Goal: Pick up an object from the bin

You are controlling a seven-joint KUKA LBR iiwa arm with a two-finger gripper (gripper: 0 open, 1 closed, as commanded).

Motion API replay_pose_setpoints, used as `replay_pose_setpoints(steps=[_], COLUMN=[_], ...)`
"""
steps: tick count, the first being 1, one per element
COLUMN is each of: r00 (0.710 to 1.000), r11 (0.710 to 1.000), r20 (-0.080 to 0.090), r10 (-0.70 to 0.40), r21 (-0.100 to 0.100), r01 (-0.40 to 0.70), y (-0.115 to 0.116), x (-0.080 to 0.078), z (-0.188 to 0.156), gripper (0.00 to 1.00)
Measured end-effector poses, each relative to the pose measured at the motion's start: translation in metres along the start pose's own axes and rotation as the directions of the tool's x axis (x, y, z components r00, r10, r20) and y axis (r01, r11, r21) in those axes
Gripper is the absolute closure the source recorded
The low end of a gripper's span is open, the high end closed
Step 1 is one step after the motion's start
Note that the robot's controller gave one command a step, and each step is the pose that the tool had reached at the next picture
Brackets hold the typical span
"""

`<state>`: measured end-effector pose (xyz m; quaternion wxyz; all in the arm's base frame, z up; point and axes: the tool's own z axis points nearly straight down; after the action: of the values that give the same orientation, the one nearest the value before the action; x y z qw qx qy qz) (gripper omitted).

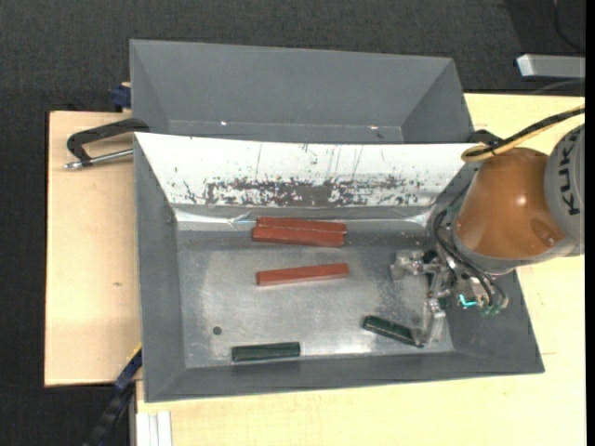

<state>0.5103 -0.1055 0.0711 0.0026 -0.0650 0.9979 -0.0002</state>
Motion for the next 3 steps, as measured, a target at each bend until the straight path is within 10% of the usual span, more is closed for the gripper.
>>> replay_pose_setpoints(steps=[3], r00=[1.000], r11=[1.000], r20=[0.000], r10=[0.000], r21=[0.000], r01=[0.000], y=[0.0000], x=[0.0000], z=[0.0000], gripper=[0.00])
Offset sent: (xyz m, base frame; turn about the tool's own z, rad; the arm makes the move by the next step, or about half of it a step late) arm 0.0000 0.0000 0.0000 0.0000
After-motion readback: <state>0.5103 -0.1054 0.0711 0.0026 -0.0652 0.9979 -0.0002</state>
